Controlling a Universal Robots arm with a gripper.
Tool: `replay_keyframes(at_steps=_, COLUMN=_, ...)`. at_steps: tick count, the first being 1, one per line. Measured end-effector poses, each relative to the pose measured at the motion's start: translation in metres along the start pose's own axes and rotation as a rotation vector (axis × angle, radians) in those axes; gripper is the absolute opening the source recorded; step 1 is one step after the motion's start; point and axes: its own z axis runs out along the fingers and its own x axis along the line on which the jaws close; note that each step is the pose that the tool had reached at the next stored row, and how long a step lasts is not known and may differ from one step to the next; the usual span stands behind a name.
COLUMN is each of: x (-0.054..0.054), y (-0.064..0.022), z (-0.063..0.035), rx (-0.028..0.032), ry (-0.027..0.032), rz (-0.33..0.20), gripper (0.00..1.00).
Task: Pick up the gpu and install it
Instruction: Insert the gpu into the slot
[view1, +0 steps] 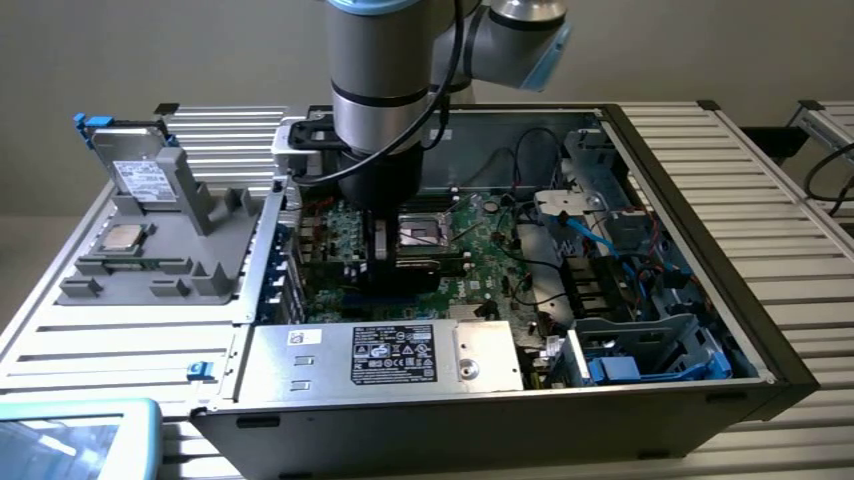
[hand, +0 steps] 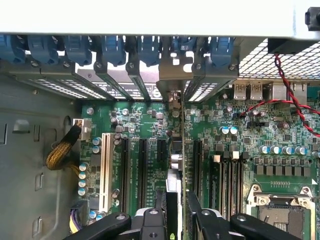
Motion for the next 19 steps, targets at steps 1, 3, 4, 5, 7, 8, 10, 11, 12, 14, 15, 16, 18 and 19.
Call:
replay_keyframes(at_steps=1, x=-0.0001, y=0.0000, z=0.0000, rx=0.0000, ry=0.0050, rz=0.001, gripper=0.27)
replay_keyframes(at_steps=3, x=-0.0001, y=-0.0001, z=0.0001, rx=-0.0001, ry=0.0111, rz=0.001, gripper=0.27)
replay_keyframes(at_steps=4, x=-0.0001, y=-0.0001, z=0.0000, rx=-0.0001, ry=0.0117, rz=0.001, gripper=0.27)
replay_keyframes(at_steps=5, x=-0.0004, y=0.0000, z=0.0000, rx=-0.0001, ry=0.0125, rz=0.001, gripper=0.27)
replay_keyframes(at_steps=7, x=-0.0012, y=0.0000, z=-0.0001, rx=-0.0003, ry=0.0136, rz=0.002, gripper=0.27)
replay_keyframes(at_steps=8, x=-0.0019, y=0.0000, z=-0.0001, rx=-0.0003, ry=0.0137, rz=0.002, gripper=0.27)
replay_keyframes(at_steps=10, x=-0.0028, y=-0.0001, z=-0.0001, rx=-0.0003, ry=0.0135, rz=0.005, gripper=0.27)
replay_keyframes(at_steps=11, x=-0.0029, y=-0.0001, z=-0.0001, rx=-0.0003, ry=0.0132, rz=0.005, gripper=0.27)
replay_keyframes(at_steps=12, x=-0.0030, y=-0.0001, z=0.0000, rx=-0.0002, ry=0.0131, rz=0.005, gripper=0.27)
replay_keyframes(at_steps=14, x=-0.0033, y=0.0000, z=-0.0011, rx=-0.0004, ry=0.0136, rz=0.006, gripper=0.27)
replay_keyframes(at_steps=15, x=-0.0036, y=0.0000, z=-0.0015, rx=-0.0003, ry=0.0134, rz=0.006, gripper=0.27)
replay_keyframes(at_steps=16, x=-0.0039, y=0.0001, z=-0.0020, rx=-0.0003, ry=0.0133, rz=0.006, gripper=0.27)
replay_keyframes(at_steps=18, x=-0.0043, y=0.0001, z=-0.0022, rx=-0.0003, ry=0.0132, rz=0.006, gripper=0.27)
replay_keyframes(at_steps=19, x=-0.0044, y=0.0001, z=-0.0022, rx=-0.0002, ry=0.0131, rz=0.006, gripper=0.27)
